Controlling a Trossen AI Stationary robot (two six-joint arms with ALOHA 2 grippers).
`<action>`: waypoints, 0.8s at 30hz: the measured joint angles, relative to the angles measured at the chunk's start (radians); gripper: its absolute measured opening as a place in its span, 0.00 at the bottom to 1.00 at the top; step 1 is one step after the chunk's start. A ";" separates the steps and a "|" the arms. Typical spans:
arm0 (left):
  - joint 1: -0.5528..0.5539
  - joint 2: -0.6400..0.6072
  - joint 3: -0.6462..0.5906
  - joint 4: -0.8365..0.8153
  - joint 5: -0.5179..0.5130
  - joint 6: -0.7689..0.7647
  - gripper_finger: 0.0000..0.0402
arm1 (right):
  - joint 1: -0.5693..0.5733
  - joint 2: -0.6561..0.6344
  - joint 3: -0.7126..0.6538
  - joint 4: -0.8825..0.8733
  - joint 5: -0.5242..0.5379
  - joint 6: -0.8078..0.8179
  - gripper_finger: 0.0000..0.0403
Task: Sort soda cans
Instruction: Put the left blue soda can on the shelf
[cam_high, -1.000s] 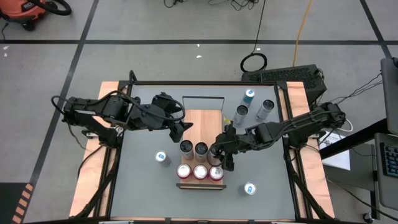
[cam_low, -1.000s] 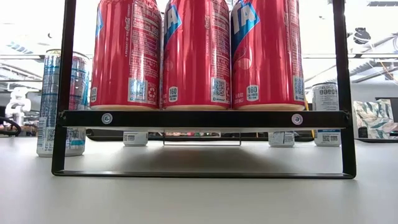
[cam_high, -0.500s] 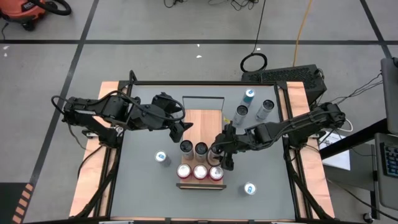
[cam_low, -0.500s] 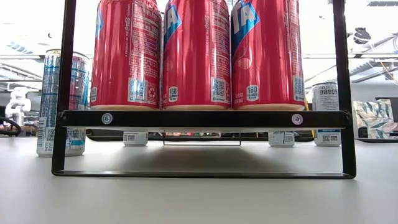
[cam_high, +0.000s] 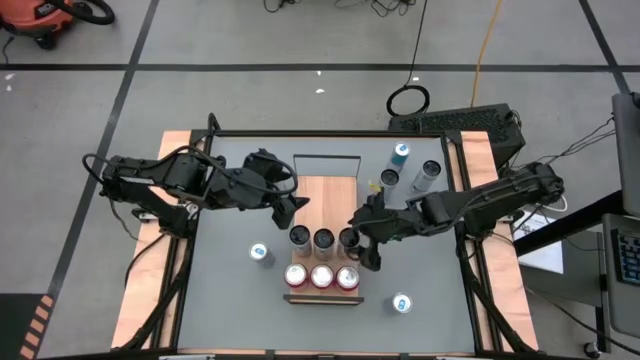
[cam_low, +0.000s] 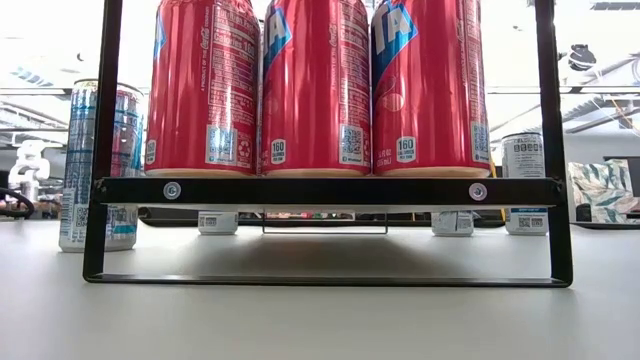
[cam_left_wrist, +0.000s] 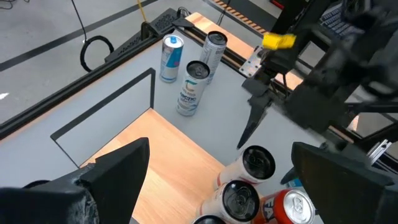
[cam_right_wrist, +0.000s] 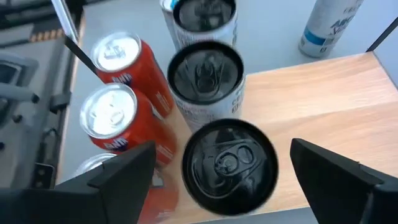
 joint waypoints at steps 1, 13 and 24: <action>0.000 0.000 0.000 -0.003 0.000 0.000 0.98 | 0.000 -0.012 0.000 0.000 0.000 0.005 0.86; -0.025 0.000 0.000 -0.191 0.011 -0.201 0.98 | 0.000 -0.181 0.002 -0.002 -0.005 0.006 0.86; -0.103 -0.001 -0.070 -0.461 0.163 -0.567 0.98 | 0.000 -0.247 0.002 -0.071 0.007 -0.008 0.86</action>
